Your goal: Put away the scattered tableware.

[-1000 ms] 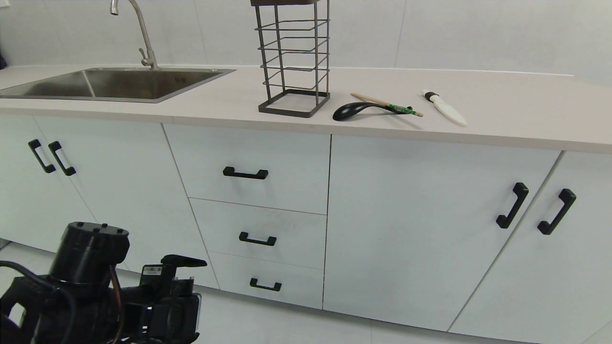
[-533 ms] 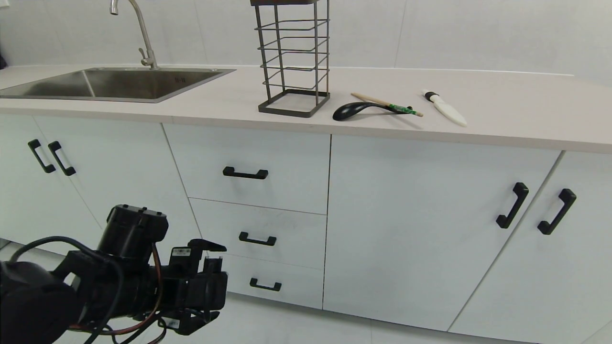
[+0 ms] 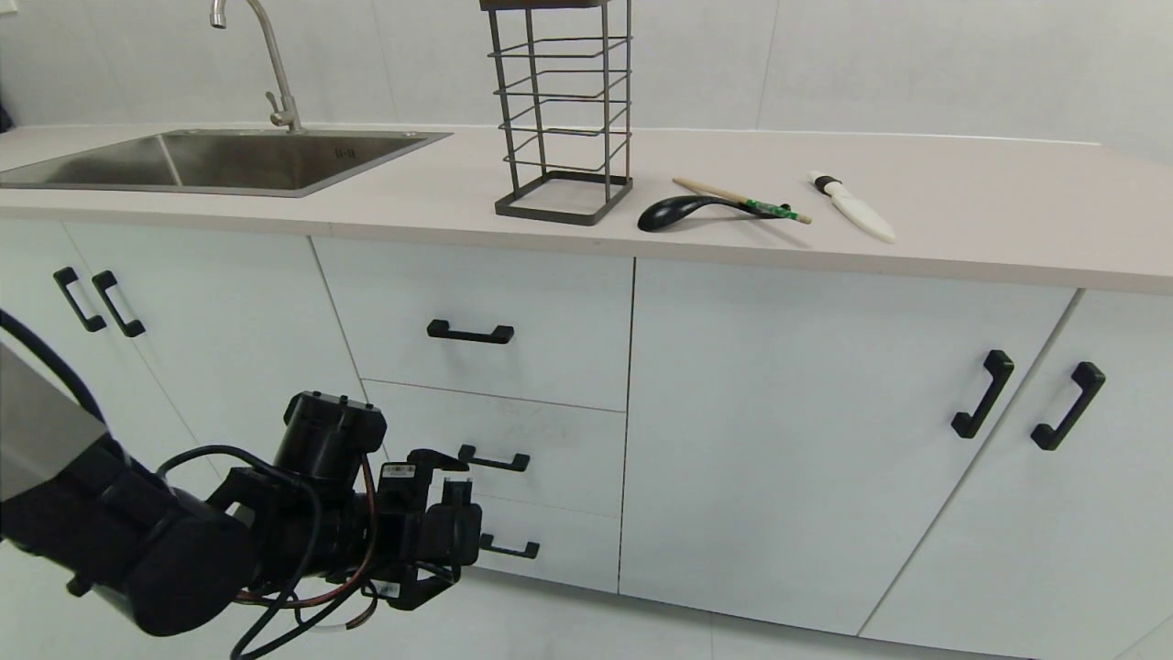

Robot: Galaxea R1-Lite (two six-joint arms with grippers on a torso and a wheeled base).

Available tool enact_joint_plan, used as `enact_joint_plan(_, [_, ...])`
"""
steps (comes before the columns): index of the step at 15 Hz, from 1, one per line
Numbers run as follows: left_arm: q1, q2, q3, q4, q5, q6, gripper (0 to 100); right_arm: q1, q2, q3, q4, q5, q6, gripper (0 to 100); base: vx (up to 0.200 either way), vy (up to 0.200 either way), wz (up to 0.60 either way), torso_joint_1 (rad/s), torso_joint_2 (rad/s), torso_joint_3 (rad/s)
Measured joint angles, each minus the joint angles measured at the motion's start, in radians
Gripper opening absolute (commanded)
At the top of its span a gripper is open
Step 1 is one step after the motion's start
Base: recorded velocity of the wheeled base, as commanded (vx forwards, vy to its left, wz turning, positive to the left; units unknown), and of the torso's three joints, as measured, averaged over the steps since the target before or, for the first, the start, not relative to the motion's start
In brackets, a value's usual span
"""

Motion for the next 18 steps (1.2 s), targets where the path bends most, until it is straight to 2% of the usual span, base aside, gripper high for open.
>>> enact_joint_plan(14, [0.011, 0.160, -0.009, -0.152, 0.000, -0.002, 100, 0.000, 0.000, 0.000, 0.000, 0.000, 0.000, 0, 0.000, 0.000, 0.00, 0.000, 0.00, 0.000])
enact_joint_plan(16, [0.019, 0.188, -0.026, -0.165, -0.001, -0.002, 100, 0.000, 0.000, 0.000, 0.000, 0.000, 0.000, 0, 0.000, 0.000, 0.00, 0.000, 0.00, 0.000])
enact_joint_plan(18, [0.025, 0.224, -0.059, -0.167, -0.001, 0.012, 100, 0.000, 0.000, 0.000, 0.000, 0.000, 0.000, 0, 0.000, 0.000, 0.00, 0.000, 0.00, 0.000])
